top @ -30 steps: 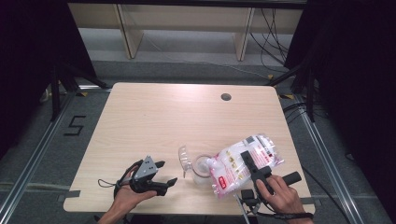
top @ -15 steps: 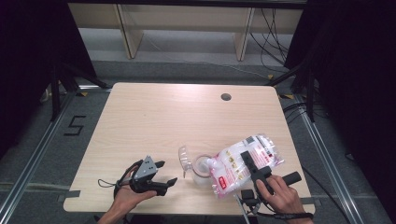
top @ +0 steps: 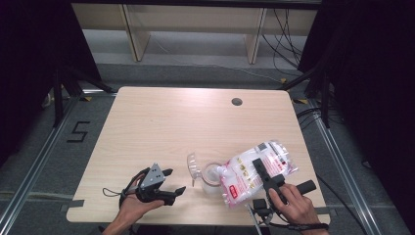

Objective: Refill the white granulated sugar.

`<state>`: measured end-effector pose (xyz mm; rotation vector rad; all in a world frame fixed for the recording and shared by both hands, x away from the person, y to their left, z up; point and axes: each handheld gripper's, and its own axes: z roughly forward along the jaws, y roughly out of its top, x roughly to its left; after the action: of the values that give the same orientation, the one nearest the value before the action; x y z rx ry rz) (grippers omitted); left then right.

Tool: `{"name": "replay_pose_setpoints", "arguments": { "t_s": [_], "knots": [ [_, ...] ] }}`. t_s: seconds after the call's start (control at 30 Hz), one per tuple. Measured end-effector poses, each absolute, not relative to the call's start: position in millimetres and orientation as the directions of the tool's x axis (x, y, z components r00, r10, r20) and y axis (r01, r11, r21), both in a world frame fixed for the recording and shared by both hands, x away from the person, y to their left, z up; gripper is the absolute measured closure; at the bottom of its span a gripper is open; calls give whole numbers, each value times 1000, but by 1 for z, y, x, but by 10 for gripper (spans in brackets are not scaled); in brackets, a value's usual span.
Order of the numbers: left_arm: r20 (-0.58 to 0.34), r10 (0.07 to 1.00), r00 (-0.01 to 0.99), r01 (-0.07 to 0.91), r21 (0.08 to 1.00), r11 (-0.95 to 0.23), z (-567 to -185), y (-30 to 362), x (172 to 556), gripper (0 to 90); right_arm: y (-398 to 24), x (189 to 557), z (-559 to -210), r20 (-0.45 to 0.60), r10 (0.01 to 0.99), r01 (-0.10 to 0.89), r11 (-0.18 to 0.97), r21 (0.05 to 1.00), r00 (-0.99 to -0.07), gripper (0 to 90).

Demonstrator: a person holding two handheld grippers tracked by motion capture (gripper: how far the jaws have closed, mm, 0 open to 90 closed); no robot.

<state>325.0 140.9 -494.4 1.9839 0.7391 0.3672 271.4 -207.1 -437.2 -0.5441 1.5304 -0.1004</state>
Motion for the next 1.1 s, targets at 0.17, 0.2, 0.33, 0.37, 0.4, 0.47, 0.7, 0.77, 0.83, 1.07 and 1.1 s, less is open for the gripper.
{"name": "replay_pose_setpoints", "arguments": {
  "t_s": [0.17,0.2,0.33,0.37,0.4,0.47,0.7,0.77,0.83,1.07,1.1],
  "knots": [
    [-44,635,771,348,865,-362,-494,141,325,229,-207,271,-437,-915,-399,-273,875,-400,64,729],
    [-43,633,773,347,864,-365,-494,141,325,229,-207,271,-437,-915,-399,-271,875,-401,64,730],
    [-50,630,775,349,865,-361,-495,141,326,228,-207,272,-436,-913,-401,-279,870,-406,78,733],
    [-50,629,776,349,864,-363,-495,141,326,229,-207,272,-436,-913,-402,-278,870,-406,74,734],
    [-53,630,774,353,863,-361,-495,141,325,229,-208,271,-437,-917,-392,-273,877,-395,69,735],
    [-57,633,772,356,864,-357,-495,140,325,229,-207,271,-437,-916,-396,-275,875,-399,70,737],
    [-64,633,771,360,864,-351,-496,140,325,229,-208,271,-438,-923,-381,-271,883,-382,59,742],
    [-64,633,771,360,865,-350,-496,140,325,229,-208,271,-438,-922,-382,-270,883,-384,60,743],
    [-64,634,771,360,865,-351,-496,140,325,228,-208,271,-438,-921,-384,-270,882,-386,61,744],
    [-65,634,771,360,865,-349,-496,140,325,229,-207,271,-436,-913,-401,-276,872,-405,73,749],
    [-66,634,770,361,865,-348,-496,140,325,229,-208,271,-438,-922,-382,-271,883,-383,59,749]
  ]
}}
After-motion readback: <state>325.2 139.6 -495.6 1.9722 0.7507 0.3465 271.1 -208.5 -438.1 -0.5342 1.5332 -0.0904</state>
